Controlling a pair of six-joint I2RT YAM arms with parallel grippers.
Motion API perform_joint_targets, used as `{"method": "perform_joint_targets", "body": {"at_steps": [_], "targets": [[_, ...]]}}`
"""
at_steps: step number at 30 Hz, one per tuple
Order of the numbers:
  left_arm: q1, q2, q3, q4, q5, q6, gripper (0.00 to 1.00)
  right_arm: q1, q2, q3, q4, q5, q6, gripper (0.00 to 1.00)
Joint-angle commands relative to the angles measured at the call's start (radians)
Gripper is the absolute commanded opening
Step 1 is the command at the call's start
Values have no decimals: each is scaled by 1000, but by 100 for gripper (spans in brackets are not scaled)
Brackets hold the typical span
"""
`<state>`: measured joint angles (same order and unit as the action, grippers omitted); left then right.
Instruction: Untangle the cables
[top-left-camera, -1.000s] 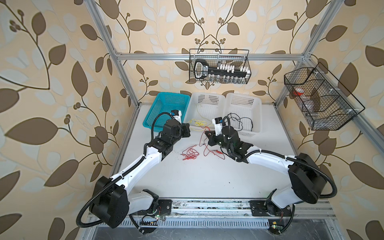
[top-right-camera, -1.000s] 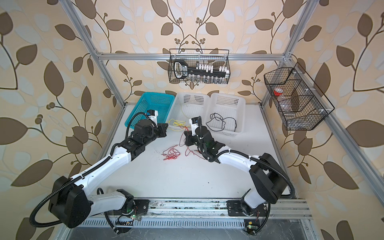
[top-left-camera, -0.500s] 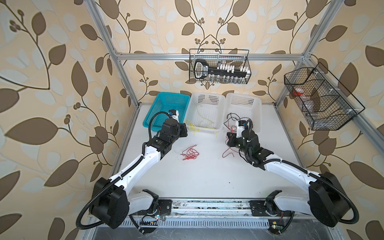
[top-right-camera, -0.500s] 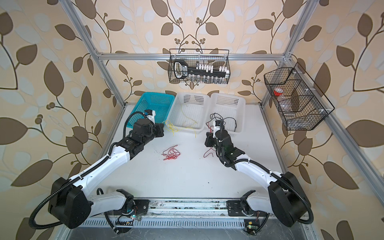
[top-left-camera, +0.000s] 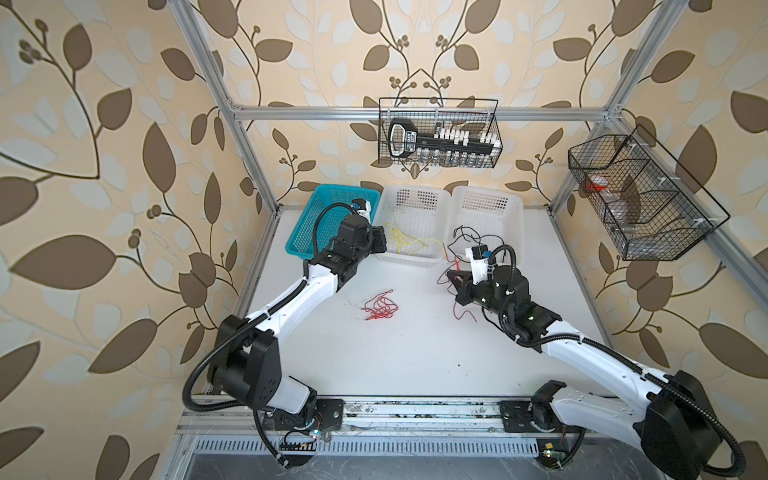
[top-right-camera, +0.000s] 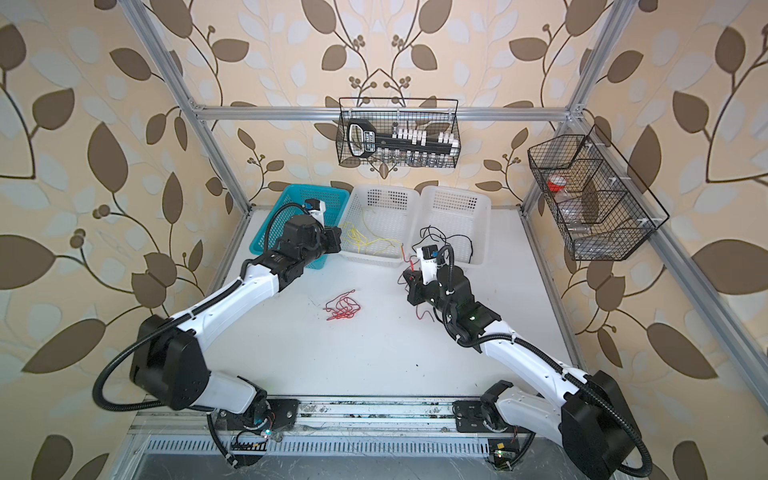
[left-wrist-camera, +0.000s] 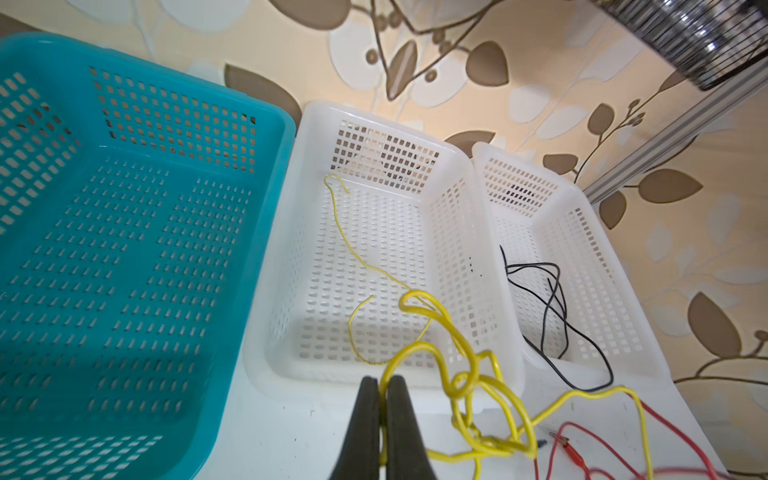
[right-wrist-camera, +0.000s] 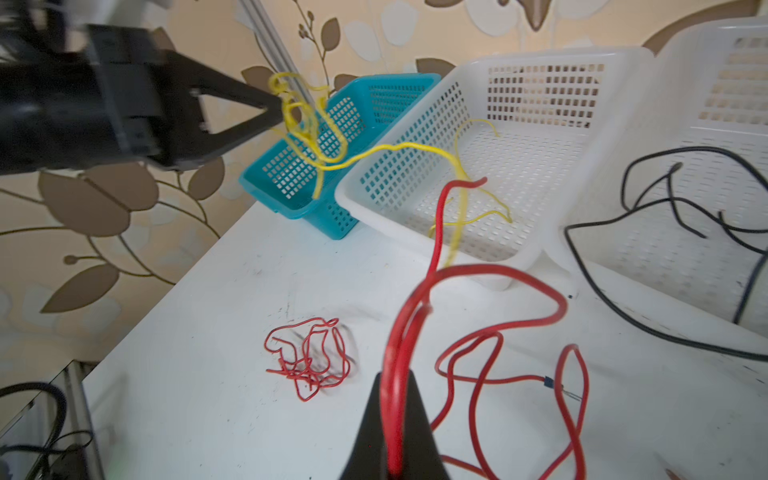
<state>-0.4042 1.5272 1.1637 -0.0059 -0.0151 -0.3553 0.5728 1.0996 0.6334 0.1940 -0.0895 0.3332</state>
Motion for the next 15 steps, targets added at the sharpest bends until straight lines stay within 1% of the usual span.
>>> {"method": "perform_joint_targets", "body": {"at_steps": [1,8,12,13,15], "targets": [[7,89,85,20,49,35,0,30,-15,22,-39,-58,-54,0],[7,307,277,-67,96,31,0,50,-33,18,-63,-52,-51,0],[7,393,365,-122,114,21,0,50,-52,11,-77,-37,-54,0],[7,408,383,-140,123,17,1,50,-57,8,-77,-30,-54,0],[7,423,391,-143,133,8,6,50,-63,5,-80,-27,-54,0]]}}
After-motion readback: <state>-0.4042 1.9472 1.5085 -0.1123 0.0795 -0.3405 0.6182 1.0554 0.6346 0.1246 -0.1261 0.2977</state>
